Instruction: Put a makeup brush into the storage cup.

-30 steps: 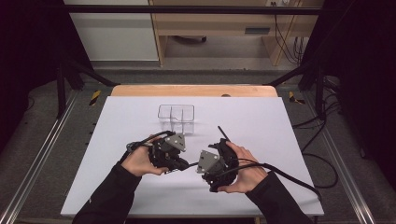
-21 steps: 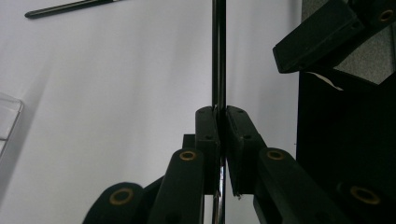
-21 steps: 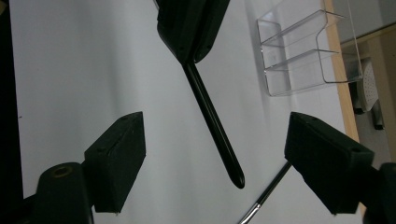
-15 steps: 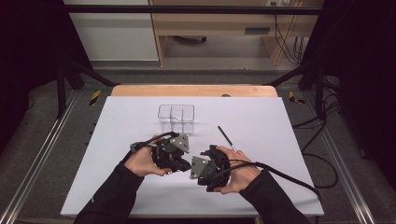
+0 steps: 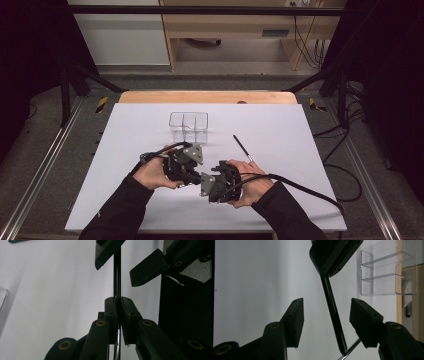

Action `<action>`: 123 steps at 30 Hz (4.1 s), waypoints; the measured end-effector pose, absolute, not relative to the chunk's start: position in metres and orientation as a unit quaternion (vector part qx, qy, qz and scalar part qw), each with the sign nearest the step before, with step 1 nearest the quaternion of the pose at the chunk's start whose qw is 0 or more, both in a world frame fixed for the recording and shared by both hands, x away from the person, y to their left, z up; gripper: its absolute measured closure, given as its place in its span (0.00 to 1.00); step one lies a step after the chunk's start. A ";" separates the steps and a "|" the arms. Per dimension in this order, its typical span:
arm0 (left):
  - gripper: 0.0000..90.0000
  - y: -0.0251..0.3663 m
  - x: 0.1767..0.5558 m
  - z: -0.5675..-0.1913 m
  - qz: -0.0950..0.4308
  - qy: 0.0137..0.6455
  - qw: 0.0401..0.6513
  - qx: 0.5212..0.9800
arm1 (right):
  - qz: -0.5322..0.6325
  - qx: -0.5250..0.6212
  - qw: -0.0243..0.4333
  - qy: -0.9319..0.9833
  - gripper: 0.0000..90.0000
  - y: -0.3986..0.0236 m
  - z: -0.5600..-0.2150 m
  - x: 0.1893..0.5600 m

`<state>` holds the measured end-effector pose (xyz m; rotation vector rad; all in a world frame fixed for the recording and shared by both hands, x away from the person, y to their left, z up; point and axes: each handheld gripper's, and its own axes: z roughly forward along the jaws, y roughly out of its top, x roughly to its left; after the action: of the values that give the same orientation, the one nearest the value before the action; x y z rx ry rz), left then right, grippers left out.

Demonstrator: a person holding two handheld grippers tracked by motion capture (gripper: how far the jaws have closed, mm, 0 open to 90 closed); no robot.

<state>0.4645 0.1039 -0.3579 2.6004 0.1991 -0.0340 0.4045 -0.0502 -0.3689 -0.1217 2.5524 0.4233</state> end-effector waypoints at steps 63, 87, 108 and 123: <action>0.27 0.160 0.461 -0.370 0.052 0.154 0.372 0.914 | 0.188 0.019 0.221 0.957 0.93 -0.084 -0.384 0.420; 0.21 0.184 0.447 -0.392 0.088 0.244 0.447 0.856 | 0.317 0.126 0.204 0.918 0.93 -0.110 -0.411 0.418; 0.22 0.180 0.442 -0.408 0.108 0.292 0.496 0.811 | 0.398 0.220 0.201 0.867 0.93 -0.126 -0.419 0.418; 0.23 0.176 0.439 -0.409 0.104 0.316 0.529 0.781 | 0.434 0.253 0.181 0.845 0.93 -0.130 -0.422 0.421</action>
<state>0.4390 0.1757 -0.4092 1.8643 0.7556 0.2487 0.4214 -0.1296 -0.4222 0.7149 2.3882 1.2261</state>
